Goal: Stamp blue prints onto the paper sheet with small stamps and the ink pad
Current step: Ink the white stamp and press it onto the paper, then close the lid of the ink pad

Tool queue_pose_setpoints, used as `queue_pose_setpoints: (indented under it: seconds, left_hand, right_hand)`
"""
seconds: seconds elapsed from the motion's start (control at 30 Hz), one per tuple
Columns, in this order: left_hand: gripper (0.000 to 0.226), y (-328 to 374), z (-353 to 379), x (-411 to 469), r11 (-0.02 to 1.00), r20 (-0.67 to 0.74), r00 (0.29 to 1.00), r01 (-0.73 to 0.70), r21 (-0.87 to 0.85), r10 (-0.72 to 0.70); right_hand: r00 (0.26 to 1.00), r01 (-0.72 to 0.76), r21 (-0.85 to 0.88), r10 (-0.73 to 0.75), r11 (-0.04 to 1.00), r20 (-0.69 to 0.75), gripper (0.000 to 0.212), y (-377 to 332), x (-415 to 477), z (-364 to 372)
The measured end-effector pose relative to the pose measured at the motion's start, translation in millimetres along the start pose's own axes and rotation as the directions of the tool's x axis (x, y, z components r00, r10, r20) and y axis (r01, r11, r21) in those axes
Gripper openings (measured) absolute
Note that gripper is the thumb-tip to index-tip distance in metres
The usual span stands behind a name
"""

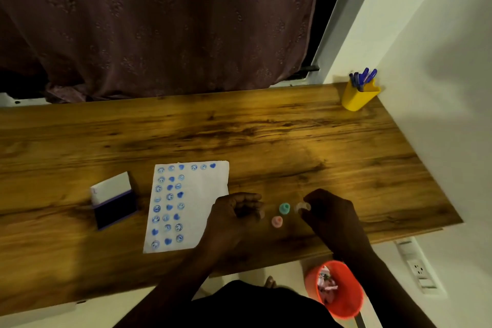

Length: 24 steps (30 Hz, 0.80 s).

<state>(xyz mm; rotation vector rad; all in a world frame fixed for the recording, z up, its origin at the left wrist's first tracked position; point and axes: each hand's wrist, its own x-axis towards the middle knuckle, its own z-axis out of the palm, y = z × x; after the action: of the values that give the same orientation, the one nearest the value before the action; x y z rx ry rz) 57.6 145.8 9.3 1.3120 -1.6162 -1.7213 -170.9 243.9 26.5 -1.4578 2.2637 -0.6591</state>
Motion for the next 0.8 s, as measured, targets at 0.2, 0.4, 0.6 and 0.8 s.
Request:
queue_pose_setpoints:
  seconds: [0.2, 0.4, 0.6, 0.8]
  left_hand:
    - [0.029, -6.8, -7.4, -1.7, 1.0, -0.046, 0.999, -0.013, 0.023, 0.014]
    - [0.029, -15.0, -13.4, -5.7, 1.0, -0.088, 0.996, -0.003, 0.03, 0.006]
    - [0.023, -18.3, -16.1, -3.6, 0.999, -0.102, 0.995, 0.005, 0.033, -0.002]
    - [0.027, -24.0, -26.6, -2.3, 1.0, -0.127, 0.992, -0.004, -0.029, 0.0]
  right_hand:
    - [0.99, -0.016, -0.134, 0.035, 0.991, 0.136, 0.01, 2.3, -5.8, 20.5]
    - [0.981, -0.004, -0.171, 0.037, 0.985, 0.188, 0.01, 2.4, -5.2, 30.3]
    - [0.971, -0.003, -0.19, 0.048, 0.982, 0.234, 0.013, 2.7, -4.5, 31.7]
    - [0.972, 0.029, -0.203, 0.02, 0.979, 0.235, 0.047, -9.0, 2.2, 8.2]
